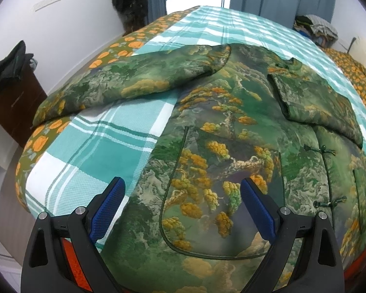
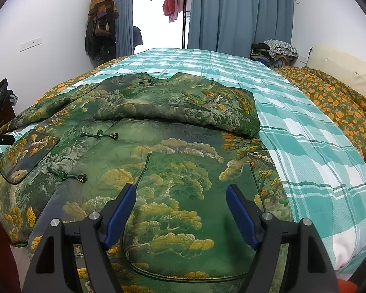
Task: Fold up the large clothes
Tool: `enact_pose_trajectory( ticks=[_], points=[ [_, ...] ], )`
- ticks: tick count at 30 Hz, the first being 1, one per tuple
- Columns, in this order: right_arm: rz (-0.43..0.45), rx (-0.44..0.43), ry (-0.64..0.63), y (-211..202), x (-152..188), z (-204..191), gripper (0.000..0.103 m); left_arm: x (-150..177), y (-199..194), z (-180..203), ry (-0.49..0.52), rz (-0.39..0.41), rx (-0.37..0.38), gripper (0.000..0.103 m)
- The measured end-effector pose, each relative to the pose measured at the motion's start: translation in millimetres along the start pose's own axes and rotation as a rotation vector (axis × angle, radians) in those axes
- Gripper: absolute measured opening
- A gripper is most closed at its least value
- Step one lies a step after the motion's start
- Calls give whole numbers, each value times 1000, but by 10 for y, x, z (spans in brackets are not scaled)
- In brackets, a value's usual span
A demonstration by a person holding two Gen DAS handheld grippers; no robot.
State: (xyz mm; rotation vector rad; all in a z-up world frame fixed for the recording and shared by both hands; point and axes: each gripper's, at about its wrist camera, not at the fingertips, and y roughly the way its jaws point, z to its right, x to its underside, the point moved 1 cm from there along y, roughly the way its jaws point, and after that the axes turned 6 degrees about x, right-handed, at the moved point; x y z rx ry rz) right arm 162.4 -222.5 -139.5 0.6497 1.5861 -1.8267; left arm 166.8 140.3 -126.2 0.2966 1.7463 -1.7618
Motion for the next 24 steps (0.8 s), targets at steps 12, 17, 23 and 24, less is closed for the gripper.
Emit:
enact_pose_trajectory(
  ticks=[12,17,23,24],
  points=[
    [5,11,26,3,0,71,78,-383,41,-716,-205,30,-15,97],
    [-11,28,38,54,3,89,78,-542,277,-1528,-528,19,85,97],
    [-20,29,35,99,-19,53,78,-782,776,-2347,-854,37,122,97],
    [-25,28,29,115,-15,35,78,-807,853,-2455,-903,41,121,97]
  ],
)
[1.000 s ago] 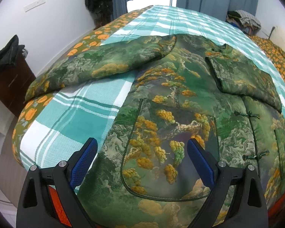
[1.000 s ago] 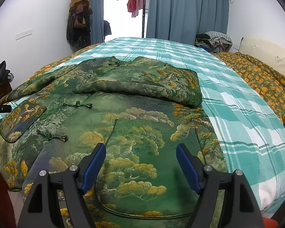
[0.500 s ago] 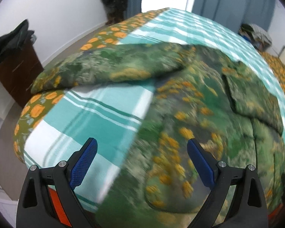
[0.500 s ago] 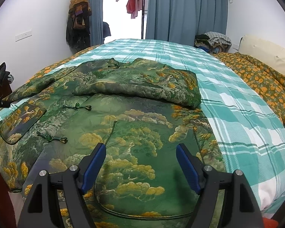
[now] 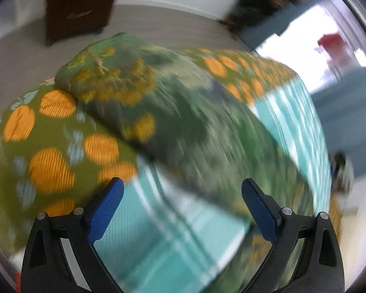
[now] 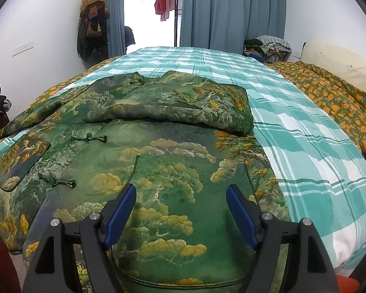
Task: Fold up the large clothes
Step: 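Grasp the jacket side edge with the left gripper, fold it inward, release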
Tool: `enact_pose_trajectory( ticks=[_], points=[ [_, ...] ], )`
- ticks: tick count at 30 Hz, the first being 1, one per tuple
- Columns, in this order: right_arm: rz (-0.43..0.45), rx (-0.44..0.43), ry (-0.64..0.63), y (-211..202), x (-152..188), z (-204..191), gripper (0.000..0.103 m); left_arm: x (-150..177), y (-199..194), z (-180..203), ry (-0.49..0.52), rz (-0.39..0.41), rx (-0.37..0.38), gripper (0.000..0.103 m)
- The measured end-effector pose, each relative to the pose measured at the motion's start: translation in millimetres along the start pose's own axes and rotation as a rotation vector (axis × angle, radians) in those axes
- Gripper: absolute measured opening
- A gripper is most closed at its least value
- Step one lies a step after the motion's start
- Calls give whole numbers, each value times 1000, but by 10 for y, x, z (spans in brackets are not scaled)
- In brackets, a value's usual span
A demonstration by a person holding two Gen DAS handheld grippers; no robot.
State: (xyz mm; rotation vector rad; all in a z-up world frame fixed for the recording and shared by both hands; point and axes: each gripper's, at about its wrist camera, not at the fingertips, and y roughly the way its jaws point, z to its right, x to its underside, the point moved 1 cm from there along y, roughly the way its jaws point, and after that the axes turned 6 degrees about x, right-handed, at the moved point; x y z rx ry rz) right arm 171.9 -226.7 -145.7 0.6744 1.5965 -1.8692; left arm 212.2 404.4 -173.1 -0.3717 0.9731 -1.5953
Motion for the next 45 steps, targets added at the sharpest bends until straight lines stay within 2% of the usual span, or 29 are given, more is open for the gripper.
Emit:
enact_pose_trajectory(
  ticks=[3,5,6,7,9,11,13,15,18,19,21,22,23,26,28,30,32,33,34,36,38,40,42,43,45],
  points=[
    [-18,0,-15,57,19,-39,78,-234,176,-168,-155,28,-6,97],
    [-29,-4,-14,92,32,-47,78,-290,193,-192,-202,63,-8,92],
    [-31,-5,-11,103,35,-41,78,-304,184,-167,-200,82,-11,72],
    [-34,-9,-5,116,33,-32,78,-315,175,-108,-168,93,-37,42],
    [-41,-18,10,134,22,-16,78,-321,164,-8,-92,83,-98,15],
    [-47,-31,25,141,15,12,78,-278,67,132,-26,89,-120,11],
    [-52,-43,49,137,9,48,78,-191,-86,431,95,108,-140,9],
    [-56,-59,75,125,7,91,78,-134,-197,731,235,139,-164,9],
    [-53,-83,104,99,2,146,78,178,-414,1477,535,220,-190,9],
    [-52,-88,109,93,0,158,78,390,-482,1839,675,255,-183,9],
    [-43,-93,119,69,-7,192,78,722,-548,2282,845,291,-150,9],
    [-37,-94,122,58,-13,208,78,1018,-578,2575,960,309,-117,9],
    [-33,-94,127,49,-20,226,78,1187,-589,2726,1021,315,-97,9],
    [-20,-91,146,14,-25,286,78,1920,-483,3144,1226,294,-25,9],
    [-18,-88,154,12,-31,320,78,2458,-293,3277,1359,259,-2,9],
    [-16,-87,159,6,-17,356,78,2800,-61,3314,1443,204,-1,11],
    [-17,-87,161,4,-6,384,78,3165,246,3240,1510,88,-19,22],
    [-16,-87,163,3,-3,404,78,3326,429,3157,1534,6,-36,31],
    [-14,-87,165,-6,1,421,78,3428,493,3102,1541,-30,-48,41],
    [-10,-85,165,-16,7,455,78,3614,609,2898,1548,-98,-81,50],
    [-8,-86,165,-23,17,486,78,3685,551,2765,1537,-121,-80,54],
    [-10,-84,167,-11,31,522,78,3643,459,2625,1503,-135,-70,71],
    [-16,-81,171,14,43,555,78,3550,316,2509,1459,-122,-56,81],
    [-20,-81,172,24,45,567,78,3498,260,2454,1437,-116,-54,85],
    [-29,-88,186,37,27,601,78,3375,172,2291,1382,-113,-53,86]
  ],
)
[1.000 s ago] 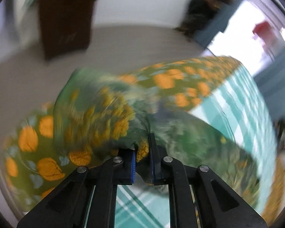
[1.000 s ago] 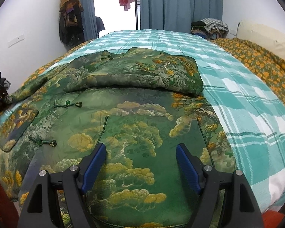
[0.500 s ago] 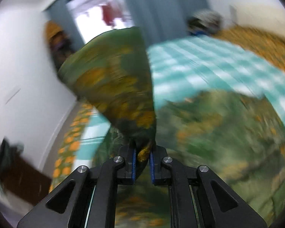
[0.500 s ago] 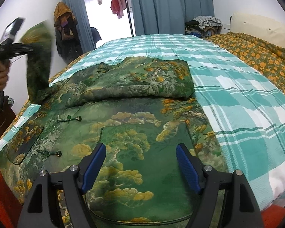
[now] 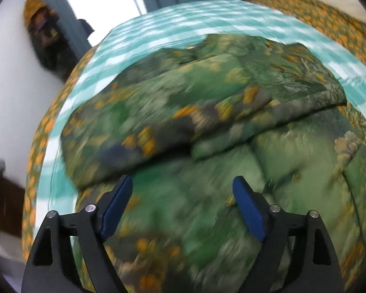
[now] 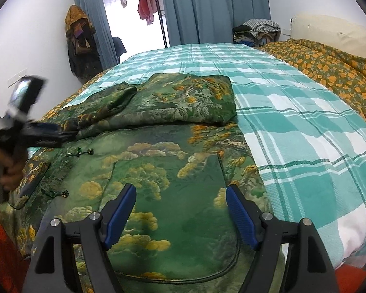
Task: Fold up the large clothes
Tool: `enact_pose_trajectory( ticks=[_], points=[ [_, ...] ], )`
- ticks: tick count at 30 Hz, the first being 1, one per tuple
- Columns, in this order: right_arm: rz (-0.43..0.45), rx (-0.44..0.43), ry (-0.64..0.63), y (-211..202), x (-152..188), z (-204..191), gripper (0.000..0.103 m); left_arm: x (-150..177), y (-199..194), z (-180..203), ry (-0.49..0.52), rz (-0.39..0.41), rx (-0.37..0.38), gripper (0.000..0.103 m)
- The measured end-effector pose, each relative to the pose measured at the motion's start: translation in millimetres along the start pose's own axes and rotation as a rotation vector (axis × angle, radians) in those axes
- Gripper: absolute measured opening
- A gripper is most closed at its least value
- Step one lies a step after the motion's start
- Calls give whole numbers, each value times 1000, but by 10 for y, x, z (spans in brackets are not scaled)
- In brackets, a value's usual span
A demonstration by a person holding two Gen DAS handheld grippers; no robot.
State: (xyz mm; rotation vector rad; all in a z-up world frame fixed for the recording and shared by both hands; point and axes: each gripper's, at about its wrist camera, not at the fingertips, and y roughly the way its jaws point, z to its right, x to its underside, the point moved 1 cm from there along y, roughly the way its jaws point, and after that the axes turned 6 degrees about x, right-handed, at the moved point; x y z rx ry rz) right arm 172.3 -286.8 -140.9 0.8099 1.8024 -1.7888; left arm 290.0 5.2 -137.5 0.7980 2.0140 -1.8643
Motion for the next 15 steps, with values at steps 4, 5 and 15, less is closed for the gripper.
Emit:
enact_pose_trajectory(
  ticks=[4,5,15],
  points=[
    [0,-68,91,-26,-206,42,78,308,-84,-305,-142,8,5,86],
    [4,-99,106,-8,-305,11,78,384,-72,-396,-181,11,2,87],
    [-185,-366,209,1214,-1351,-986,78,823,-52,-820,-408,26,46,87]
  ],
)
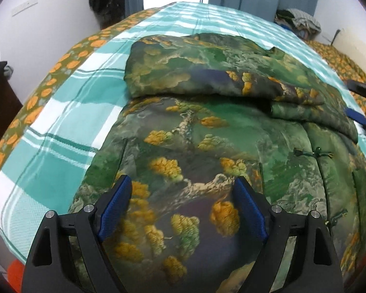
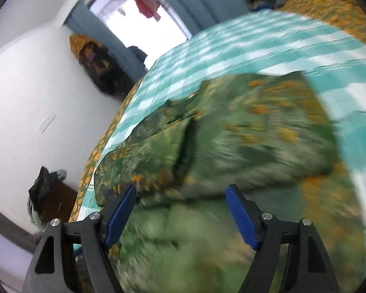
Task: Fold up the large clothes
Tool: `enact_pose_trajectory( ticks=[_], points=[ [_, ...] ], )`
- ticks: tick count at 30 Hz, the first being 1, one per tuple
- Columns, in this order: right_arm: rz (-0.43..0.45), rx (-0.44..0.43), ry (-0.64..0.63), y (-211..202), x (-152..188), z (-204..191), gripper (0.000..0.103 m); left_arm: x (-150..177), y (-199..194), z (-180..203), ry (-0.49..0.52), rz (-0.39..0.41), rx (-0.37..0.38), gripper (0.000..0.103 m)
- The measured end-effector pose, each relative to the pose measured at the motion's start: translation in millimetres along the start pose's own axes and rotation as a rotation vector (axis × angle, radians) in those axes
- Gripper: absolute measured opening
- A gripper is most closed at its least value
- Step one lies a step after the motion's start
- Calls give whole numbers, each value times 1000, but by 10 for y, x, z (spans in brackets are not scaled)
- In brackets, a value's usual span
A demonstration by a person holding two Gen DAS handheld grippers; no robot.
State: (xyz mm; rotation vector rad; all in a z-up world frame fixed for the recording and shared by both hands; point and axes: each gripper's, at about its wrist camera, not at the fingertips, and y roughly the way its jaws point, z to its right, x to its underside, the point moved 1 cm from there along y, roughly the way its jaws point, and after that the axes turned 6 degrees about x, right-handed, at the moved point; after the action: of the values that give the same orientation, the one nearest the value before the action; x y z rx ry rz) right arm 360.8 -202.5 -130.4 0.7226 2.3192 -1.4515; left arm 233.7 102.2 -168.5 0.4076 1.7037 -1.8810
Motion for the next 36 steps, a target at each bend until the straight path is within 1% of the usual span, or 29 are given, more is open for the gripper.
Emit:
enact_pose_trajectory(
  ticks=[2,3,4,5,6,8,9,10,11,12,13,14,17,18,20,21,23,24,25,26,27,28,30,31,33,36],
  points=[
    [-74,35,17,376,-77,-67,77,26,-23,28,22,5,-3,87],
    [-104,69,22,549,-95,-82,73,43,-31,33,33,5,-5,87],
    [-112,104,13,637,-108,-105,52,50,-36,65,52,5,-9,87],
    [-105,146,-21,706,-141,-159,27,50,-50,48,61,6,-10,87],
    [-71,170,-62,698,-189,-230,23,50,-63,63,71,8,-8,87],
    [36,206,-134,576,-298,-342,21,45,-103,49,69,9,2,87],
    [80,234,-159,524,-351,-367,20,37,-124,45,61,6,11,87],
    [84,251,-168,528,-384,-350,21,-8,-141,53,49,-2,27,87],
    [65,263,-171,568,-397,-320,23,-33,-171,56,42,-7,39,87],
    [5,275,-178,662,-375,-265,29,-100,-206,72,37,-10,55,87],
    [-36,285,-189,715,-338,-214,45,-225,-281,99,36,-2,80,87],
    [-51,294,-210,717,-281,-183,47,-311,-340,119,37,12,96,87],
    [58,280,-289,466,-224,-253,47,-754,-471,151,24,72,139,93],
    [94,246,-306,390,-246,-312,47,-957,-434,153,8,80,150,93],
    [117,175,-340,327,-334,-429,47,-1275,-247,147,-12,69,159,93],
    [112,150,-359,371,-372,-490,47,-1394,-131,137,-17,67,154,93],
    [75,109,-404,550,-401,-636,47,-1624,213,156,-8,52,98,90],
    [38,103,-423,724,-398,-677,47,-1706,426,169,7,38,68,86],
    [-3,107,-432,877,-363,-684,47,-1739,618,164,18,28,43,82],
    [-71,127,-437,1095,-319,-646,47,-1734,739,141,25,19,27,80],
    [-123,151,-435,1277,-264,-617,46,-1700,922,108,25,-4,5,78],
    [-153,172,-430,1422,-204,-546,46,-1639,1099,68,20,-33,-3,77],
    [-123,162,-422,1444,-149,-486,46,-1480,1347,9,35,-66,-3,77],
    [-120,165,-424,1438,-134,-490,46,-1385,1404,6,63,-45,-2,77],
    [-108,166,-434,1440,-96,-487,46,-1337,1401,11,74,-18,-7,77],
    [-93,156,-428,1424,-54,-424,46,-1347,1341,40,75,-21,-14,77]
  ],
)
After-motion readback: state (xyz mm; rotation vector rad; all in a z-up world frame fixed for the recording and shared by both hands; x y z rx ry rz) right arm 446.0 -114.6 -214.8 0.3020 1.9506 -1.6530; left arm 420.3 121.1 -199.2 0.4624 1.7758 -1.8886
